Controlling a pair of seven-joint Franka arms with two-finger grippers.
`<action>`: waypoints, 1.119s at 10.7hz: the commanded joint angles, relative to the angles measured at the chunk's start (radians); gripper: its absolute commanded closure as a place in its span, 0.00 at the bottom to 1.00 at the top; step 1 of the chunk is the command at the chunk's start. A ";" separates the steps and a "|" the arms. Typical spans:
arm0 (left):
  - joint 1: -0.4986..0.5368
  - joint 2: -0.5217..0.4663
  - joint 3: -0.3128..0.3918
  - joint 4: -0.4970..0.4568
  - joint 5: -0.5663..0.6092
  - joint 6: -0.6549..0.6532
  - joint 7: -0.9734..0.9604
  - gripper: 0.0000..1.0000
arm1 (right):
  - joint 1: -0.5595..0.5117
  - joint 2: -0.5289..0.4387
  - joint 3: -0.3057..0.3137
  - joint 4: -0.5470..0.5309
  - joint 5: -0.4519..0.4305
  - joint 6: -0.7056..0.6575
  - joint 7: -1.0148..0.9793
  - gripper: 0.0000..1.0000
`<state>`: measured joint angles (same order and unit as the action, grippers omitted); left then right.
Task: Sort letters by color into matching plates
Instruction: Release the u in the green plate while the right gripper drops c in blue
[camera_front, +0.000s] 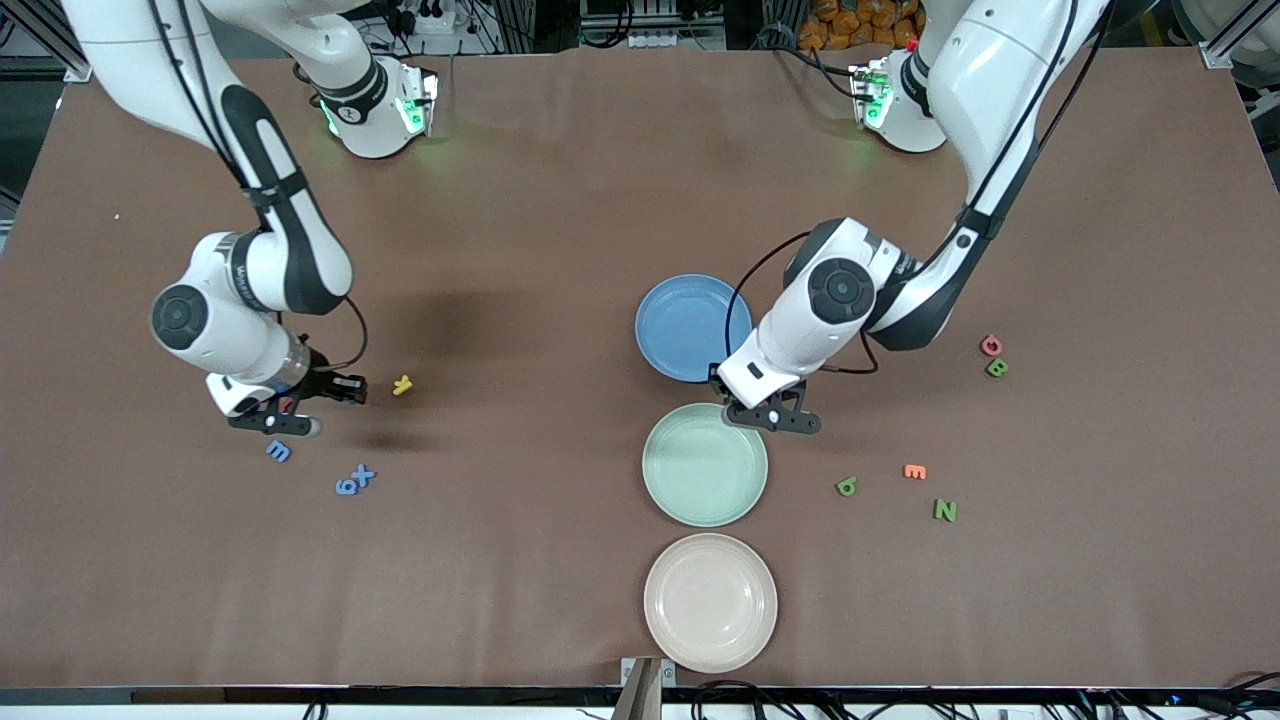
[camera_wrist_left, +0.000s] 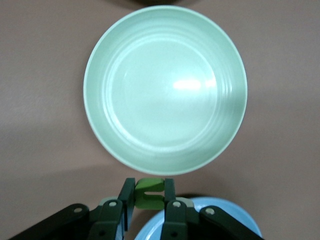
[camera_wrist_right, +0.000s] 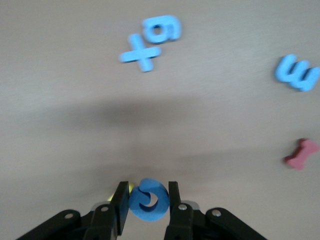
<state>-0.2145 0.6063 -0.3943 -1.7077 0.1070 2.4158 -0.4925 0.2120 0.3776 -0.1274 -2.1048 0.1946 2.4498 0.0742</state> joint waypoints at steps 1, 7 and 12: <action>-0.055 0.156 0.035 0.186 0.022 0.005 -0.021 1.00 | 0.160 -0.025 0.002 0.037 -0.011 -0.058 0.183 0.79; -0.106 0.170 0.161 0.240 0.023 0.051 0.052 0.00 | 0.397 0.000 0.147 0.156 -0.015 -0.101 0.479 0.78; 0.018 0.164 0.161 0.227 0.025 0.028 0.438 0.00 | 0.507 0.191 0.233 0.406 -0.012 -0.097 0.622 0.78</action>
<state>-0.2238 0.7733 -0.2330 -1.4653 0.1106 2.4535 -0.1926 0.6865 0.4293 0.0931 -1.8623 0.1946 2.3625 0.6482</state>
